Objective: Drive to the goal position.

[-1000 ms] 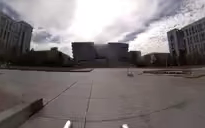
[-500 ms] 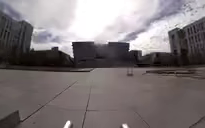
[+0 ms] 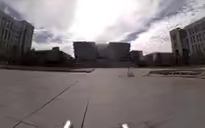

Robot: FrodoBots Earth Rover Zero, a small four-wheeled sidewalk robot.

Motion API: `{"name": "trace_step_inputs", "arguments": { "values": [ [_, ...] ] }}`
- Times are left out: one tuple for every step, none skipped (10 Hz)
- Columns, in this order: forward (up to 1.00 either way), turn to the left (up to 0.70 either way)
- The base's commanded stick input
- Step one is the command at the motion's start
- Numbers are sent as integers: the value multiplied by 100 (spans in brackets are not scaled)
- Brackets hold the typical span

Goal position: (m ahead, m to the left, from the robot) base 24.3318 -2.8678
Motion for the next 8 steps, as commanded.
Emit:
{"name": "trace_step_inputs", "arguments": {
  "values": [
    [100,0],
    [100,0],
    [100,0],
    [100,0],
    [100,0],
    [100,0],
    [100,0],
    [100,0]
  ]
}}
